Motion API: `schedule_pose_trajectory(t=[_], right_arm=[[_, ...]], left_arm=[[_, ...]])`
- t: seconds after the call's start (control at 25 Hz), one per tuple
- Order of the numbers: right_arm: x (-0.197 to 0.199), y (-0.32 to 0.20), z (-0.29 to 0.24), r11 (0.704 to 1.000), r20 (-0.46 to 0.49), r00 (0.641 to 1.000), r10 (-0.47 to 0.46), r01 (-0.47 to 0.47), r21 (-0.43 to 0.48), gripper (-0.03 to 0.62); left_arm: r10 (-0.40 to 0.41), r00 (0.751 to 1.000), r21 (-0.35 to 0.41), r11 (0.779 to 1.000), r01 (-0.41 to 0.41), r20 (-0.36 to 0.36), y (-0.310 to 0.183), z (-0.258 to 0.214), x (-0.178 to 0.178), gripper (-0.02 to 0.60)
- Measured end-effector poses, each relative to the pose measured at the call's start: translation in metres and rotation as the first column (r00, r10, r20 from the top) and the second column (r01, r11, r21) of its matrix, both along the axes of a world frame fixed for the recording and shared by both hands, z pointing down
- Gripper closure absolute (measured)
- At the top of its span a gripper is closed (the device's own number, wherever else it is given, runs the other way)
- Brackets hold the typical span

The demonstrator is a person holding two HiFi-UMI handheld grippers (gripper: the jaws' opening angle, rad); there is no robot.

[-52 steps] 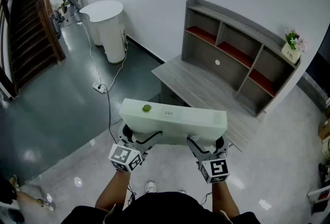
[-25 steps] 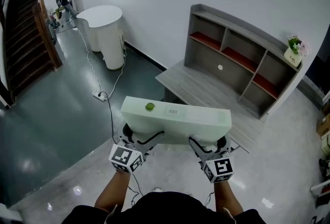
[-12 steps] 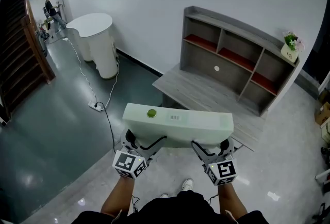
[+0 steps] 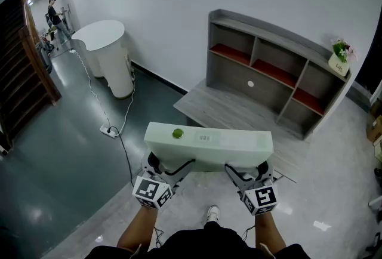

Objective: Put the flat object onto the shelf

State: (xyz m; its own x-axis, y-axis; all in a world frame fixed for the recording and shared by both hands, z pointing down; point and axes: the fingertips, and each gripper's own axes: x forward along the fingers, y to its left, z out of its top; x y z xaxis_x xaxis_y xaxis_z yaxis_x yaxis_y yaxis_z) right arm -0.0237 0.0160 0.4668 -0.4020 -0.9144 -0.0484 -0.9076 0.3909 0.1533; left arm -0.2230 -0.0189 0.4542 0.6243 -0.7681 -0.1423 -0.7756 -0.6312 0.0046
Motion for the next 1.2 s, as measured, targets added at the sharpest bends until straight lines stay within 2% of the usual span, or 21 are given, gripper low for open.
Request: schedule_pose_trajectory(t=[0.12, 0.68, 1.2], right_arm=[[0.013, -0.017, -0.01, 1.0, 0.001, 1.0, 0.009, -0.009, 0.024, 0.097], [0.095, -0.102, -0.019, 0.998, 0.005, 0.998, 0.063, -0.063, 0.024, 0.097], [0.155, -0.146, -0.026, 0.996, 0.013, 0.996, 0.083, -0.084, 0.042, 0.097]], left_arm=[[0.008, 1.0, 0.002, 1.0, -0.008, -0.005, -0.018, -0.001, 0.014, 0.023], [0.052, 0.999, 0.014, 0.999, -0.051, -0.011, -0.116, -0.017, 0.095, 0.023], [0.071, 0.997, 0.034, 0.997, -0.07, -0.003, -0.163, -0.027, 0.156, 0.023]])
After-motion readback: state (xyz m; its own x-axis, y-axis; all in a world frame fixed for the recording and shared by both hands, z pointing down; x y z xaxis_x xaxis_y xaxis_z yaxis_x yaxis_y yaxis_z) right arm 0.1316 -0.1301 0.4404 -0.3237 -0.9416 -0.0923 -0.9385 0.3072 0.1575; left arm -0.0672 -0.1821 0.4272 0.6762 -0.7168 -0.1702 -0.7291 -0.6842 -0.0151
